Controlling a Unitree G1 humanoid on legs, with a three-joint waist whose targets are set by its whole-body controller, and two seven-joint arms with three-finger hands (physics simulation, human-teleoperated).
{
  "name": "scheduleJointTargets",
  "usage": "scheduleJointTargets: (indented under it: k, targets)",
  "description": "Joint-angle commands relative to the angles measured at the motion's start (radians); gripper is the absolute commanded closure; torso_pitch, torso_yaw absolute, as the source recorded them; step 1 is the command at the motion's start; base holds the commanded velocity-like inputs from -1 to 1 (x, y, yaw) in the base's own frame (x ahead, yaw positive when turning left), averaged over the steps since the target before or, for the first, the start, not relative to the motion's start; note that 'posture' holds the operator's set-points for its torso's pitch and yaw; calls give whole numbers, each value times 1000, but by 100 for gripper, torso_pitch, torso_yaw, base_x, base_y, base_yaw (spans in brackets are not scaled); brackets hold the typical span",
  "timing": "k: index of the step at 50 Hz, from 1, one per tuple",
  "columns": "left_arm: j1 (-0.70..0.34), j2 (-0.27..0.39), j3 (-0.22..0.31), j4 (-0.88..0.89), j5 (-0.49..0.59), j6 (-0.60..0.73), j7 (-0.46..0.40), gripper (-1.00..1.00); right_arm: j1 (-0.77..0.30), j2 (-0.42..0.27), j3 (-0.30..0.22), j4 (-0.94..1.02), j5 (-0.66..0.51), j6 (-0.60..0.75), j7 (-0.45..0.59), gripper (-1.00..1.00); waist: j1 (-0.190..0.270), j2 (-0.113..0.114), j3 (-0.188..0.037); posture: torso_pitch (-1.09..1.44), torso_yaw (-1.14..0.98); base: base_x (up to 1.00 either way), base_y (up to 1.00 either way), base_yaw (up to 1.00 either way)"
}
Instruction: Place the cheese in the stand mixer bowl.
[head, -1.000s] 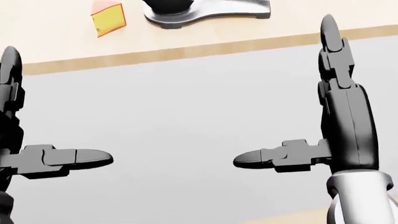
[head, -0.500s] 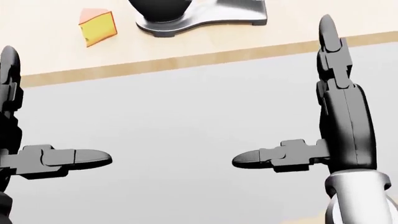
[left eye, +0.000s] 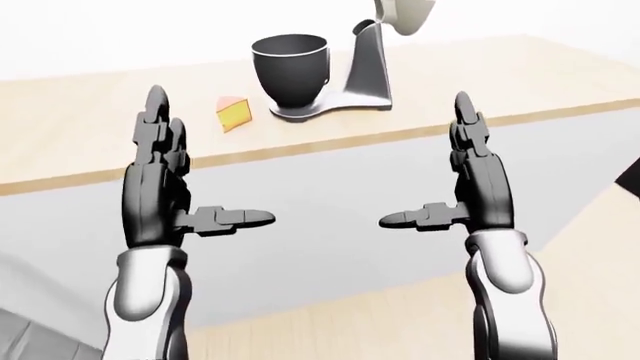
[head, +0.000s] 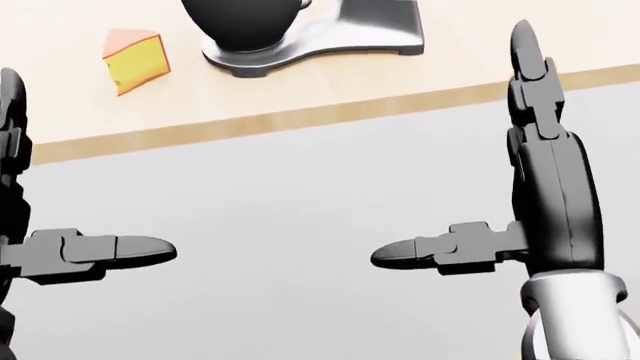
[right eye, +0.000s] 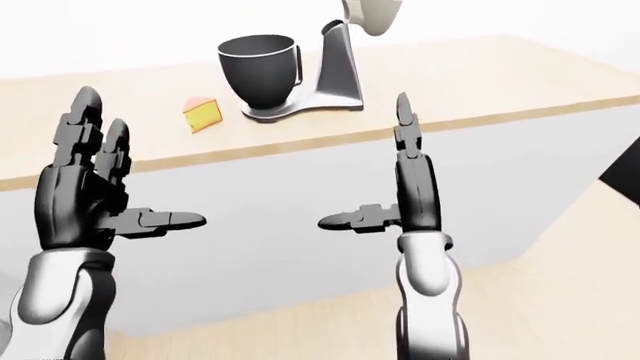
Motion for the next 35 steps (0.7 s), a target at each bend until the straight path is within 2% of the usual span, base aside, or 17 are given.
scheduleJointTargets:
  k: [1,3,9,11,13,14,15,16,18,22,24,26,27,28,29,31,35]
  targets:
    - [-18,5,10,-22,3,-16,8,-100,-15,-5,0,-25,0,-24,-2,-100,2,-4,-18,0,0,14,0,0]
    - [-23,8,16,-26,0,-7,10,-100,-15,-5,-2,-24,2,-26,-2,-100,3,6,-11,0,0,14,0,0]
    - [-26,13,21,-32,-2,0,15,-100,-15,-5,0,-24,0,-26,-2,-100,10,-51,-9,0,0,14,0,0]
    - [-26,14,21,-31,-2,0,16,-100,-15,-4,3,-24,-1,-24,-2,-100,14,-86,-13,0,0,15,0,0]
    - [-28,16,24,-30,-2,0,17,-100,-14,-3,4,-27,-3,-23,-2,-100,12,-153,-32,0,0,14,0,0]
    - [-29,17,25,-31,-2,2,17,-100,-14,-3,5,-27,-4,-23,-2,-100,0,-103,-19,0,0,16,0,0]
    - [-31,18,27,-31,-3,4,18,-100,-14,-2,5,-28,-4,-22,-2,-100,8,-120,-15,0,0,15,0,0]
    - [-33,19,29,-32,-3,5,18,-100,-14,-2,6,-28,-5,-22,-2,-100,2,-118,-16,0,0,15,0,0]
    - [-37,22,32,-31,-4,8,21,-100,-15,-1,7,-27,-6,-21,-2,-100,2,-105,-19,0,0,14,0,0]
    - [-42,28,37,-30,-4,12,24,-100,-16,-1,8,-29,-8,-19,-1,-100,0,-62,-1,0,0,15,0,0]
    - [-44,30,39,-30,-3,15,25,-100,-16,0,7,-27,-7,-20,-2,-100,-5,-24,-3,0,0,14,0,0]
    - [-47,33,42,-29,-3,16,26,-100,-16,0,7,-28,-8,-19,-1,-100,-5,46,-28,0,0,14,0,0]
    - [-48,34,44,-27,-3,15,27,-100,-16,0,8,-27,-7,-20,-2,-100,6,-7,-16,0,0,14,0,0]
    - [-49,35,45,-26,-3,15,27,-100,-16,0,8,-27,-7,-20,-2,-100,0,13,-14,0,0,15,0,0]
    - [-50,37,47,-26,-4,16,27,-100,-17,0,8,-28,-8,-19,-2,-100,7,8,-14,0,0,15,0,0]
    - [-51,39,49,-27,-4,18,28,-100,-17,0,8,-27,-8,-19,-1,-100,7,-7,-21,0,0,14,0,0]
    - [-54,44,55,-29,-5,23,29,-100,-17,0,7,-27,-8,-19,-1,-100,11,-52,-9,0,0,15,0,0]
